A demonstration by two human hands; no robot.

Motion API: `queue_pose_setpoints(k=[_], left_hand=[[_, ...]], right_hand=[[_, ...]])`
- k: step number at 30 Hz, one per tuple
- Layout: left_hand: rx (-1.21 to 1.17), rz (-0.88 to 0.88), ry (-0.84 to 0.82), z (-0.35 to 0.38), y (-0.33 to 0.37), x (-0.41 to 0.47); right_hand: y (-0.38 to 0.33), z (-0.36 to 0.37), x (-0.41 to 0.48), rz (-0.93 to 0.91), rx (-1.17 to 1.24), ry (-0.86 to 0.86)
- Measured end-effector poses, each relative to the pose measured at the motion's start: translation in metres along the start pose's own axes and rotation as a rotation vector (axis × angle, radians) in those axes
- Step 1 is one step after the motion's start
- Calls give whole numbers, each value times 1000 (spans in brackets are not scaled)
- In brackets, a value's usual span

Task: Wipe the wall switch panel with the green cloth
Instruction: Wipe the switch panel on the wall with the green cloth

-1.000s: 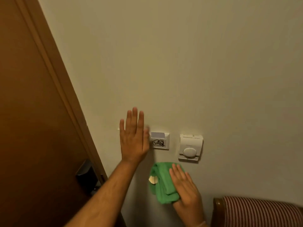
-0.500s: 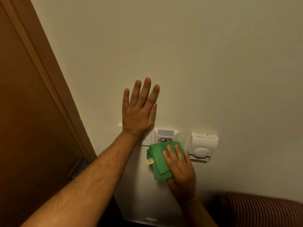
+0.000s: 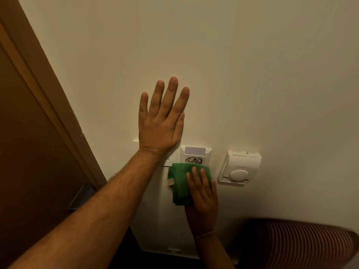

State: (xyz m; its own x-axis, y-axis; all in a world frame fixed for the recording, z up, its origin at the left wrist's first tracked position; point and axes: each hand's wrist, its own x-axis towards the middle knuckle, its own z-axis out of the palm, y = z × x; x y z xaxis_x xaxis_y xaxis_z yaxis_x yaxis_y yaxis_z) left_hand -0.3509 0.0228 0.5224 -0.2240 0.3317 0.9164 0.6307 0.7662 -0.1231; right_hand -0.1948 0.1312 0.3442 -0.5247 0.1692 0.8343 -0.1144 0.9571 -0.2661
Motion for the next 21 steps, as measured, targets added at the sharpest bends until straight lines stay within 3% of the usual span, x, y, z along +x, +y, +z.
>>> queue_pose_setpoints(k=[4, 10, 17, 21], left_hand=[[7, -7, 0, 2, -1, -1], [7, -1, 19, 4, -2, -1], [9, 6, 48, 5, -3, -1], [4, -23, 54, 5, 0, -2]], right_hand=[[-14, 9, -1, 160, 104, 97], [-33, 26, 5, 52, 124, -28], [-5, 11, -2, 144, 128, 95], [-23, 22, 4, 88, 144, 21]])
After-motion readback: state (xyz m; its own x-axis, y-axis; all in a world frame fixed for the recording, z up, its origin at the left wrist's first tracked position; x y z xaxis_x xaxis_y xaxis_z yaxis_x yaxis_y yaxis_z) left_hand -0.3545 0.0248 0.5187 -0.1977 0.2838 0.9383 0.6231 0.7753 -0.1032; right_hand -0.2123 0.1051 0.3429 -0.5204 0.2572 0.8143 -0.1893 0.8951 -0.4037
